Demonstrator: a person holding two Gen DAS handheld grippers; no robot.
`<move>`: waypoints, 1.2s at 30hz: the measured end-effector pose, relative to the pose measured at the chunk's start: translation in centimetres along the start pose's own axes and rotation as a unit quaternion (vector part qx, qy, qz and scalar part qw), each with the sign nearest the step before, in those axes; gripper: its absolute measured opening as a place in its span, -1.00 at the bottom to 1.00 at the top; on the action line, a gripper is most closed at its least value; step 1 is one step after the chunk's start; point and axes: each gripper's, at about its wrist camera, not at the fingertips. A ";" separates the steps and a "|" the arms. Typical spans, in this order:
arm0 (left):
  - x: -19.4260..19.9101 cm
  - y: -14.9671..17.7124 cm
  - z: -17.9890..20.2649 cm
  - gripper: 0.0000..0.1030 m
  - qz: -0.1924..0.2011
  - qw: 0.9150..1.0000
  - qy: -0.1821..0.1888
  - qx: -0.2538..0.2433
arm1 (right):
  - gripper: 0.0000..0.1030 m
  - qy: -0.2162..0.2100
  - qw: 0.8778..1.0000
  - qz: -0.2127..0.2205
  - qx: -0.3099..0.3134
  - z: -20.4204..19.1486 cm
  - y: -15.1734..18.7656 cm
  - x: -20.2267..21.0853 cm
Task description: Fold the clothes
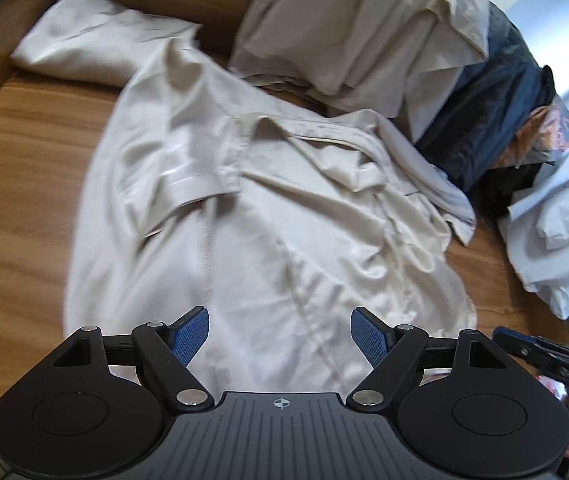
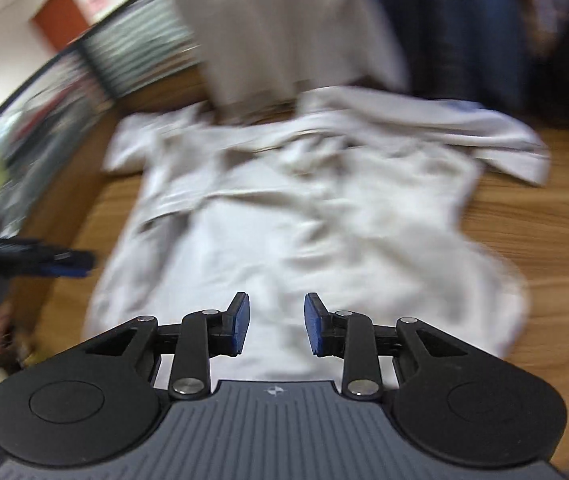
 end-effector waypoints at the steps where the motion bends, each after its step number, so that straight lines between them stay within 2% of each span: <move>1: -0.3 -0.4 0.4 0.56 -0.002 1.000 0.004 -0.004 | -0.32 0.015 1.000 0.007 -0.013 1.7 0.2 0.0; 5: -2.0 -1.7 2.6 0.56 -0.014 1.000 0.010 -0.019 | -0.28 0.071 0.996 0.023 -0.053 7.3 0.8 -0.1; 9: -3.5 -2.7 4.9 0.56 -0.022 0.999 0.012 -0.031 | -0.28 0.116 0.989 0.018 -0.086 12.4 0.6 -1.9; 14: -5.7 -4.5 7.9 0.56 -0.027 0.999 0.009 -0.032 | -0.30 0.136 0.986 -0.004 -0.092 16.7 -0.5 -5.0; 16: -6.5 -5.2 9.1 0.56 -0.028 0.999 0.008 -0.031 | -0.30 0.135 0.988 -0.021 -0.077 17.6 -1.3 -6.4; 17: -6.9 -5.6 9.7 0.56 -0.029 0.999 0.007 -0.031 | -0.34 0.134 0.988 -0.030 -0.069 18.0 -1.6 -7.1; 18: -7.3 -5.9 10.3 0.56 -0.029 0.999 0.006 -0.030 | -0.52 0.132 0.988 -0.038 -0.063 18.3 -2.0 -7.7; 19: -7.6 -6.1 10.9 0.56 -0.027 0.999 0.005 -0.031 | -0.62 0.129 0.989 -0.046 -0.057 18.6 -2.3 -8.2; 20: -7.8 -6.4 11.4 0.56 -0.026 0.999 0.004 -0.031 | -0.82 0.126 0.989 -0.050 -0.052 18.8 -2.5 -8.4; 21: -8.1 -6.7 11.8 0.56 -0.027 0.999 0.004 -0.032 | -0.91 0.123 0.990 -0.055 -0.048 19.0 -2.7 -8.5; 22: -8.4 -7.0 12.2 0.56 -0.028 0.999 0.004 -0.033 | -0.91 0.121 0.990 -0.057 -0.044 19.2 -2.8 -8.4; 26: -9.6 -8.4 13.6 0.56 -0.030 0.999 0.006 -0.039 | -0.92 0.129 0.989 -0.026 -0.063 19.8 -2.2 -5.4; 29: -10.9 -9.5 14.6 0.56 -0.036 0.998 0.008 -0.048 | -0.93 0.144 0.984 0.002 -0.103 20.5 -0.2 -1.9; 32: -12.3 -10.4 15.8 0.56 -0.046 0.996 0.006 -0.073 | -0.93 0.165 0.973 0.026 -0.160 21.0 3.2 1.7; 36: -14.5 -11.1 18.0 0.56 -0.067 0.990 0.002 -0.122 | -0.93 0.184 0.951 0.033 -0.245 20.5 8.9 4.9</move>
Point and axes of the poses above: each gripper's, at about its wrist camera, not at the fingertips, and x roughly against the way its jaws point, z to its right, y to its underside, and after that the axes turned 12 degrees about -z, right-handed
